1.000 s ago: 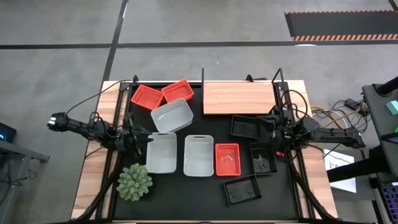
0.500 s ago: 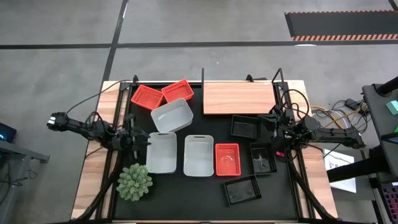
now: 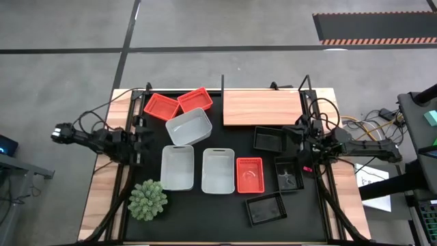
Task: Stack baskets on shelf by color
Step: Put the bottom orange bin on the shelf
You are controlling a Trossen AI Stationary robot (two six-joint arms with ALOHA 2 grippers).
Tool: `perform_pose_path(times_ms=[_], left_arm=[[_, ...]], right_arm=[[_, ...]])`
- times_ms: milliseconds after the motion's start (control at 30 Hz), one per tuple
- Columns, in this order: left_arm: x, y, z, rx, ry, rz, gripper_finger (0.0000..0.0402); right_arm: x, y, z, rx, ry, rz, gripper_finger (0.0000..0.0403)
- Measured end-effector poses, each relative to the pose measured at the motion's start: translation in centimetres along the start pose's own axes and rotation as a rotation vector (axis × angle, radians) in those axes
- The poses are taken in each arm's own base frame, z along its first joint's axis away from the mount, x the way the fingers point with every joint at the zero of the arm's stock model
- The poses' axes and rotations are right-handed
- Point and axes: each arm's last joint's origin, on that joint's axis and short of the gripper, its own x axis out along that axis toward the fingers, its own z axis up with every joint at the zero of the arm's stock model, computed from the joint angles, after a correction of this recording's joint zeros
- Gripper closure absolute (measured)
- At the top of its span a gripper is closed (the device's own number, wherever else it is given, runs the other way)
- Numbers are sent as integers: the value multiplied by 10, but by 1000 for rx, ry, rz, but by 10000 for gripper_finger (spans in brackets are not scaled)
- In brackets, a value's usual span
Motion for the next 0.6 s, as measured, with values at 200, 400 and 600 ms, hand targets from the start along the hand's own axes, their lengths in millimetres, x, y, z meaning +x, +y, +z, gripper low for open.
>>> perform_pose_path(times_ms=[200, 400, 600], left_arm=[[1, 0, 11, -21, -130, -45, 293], [3, -1, 11, 53, -146, -41, 293], [5, -1, 7, 114, -103, -12, 293]], right_arm=[[3, 2, 4, -18, -41, 10, 394], [11, 6, 13, -88, -17, 6, 394], [24, 15, 25, -156, 29, 71, 394]])
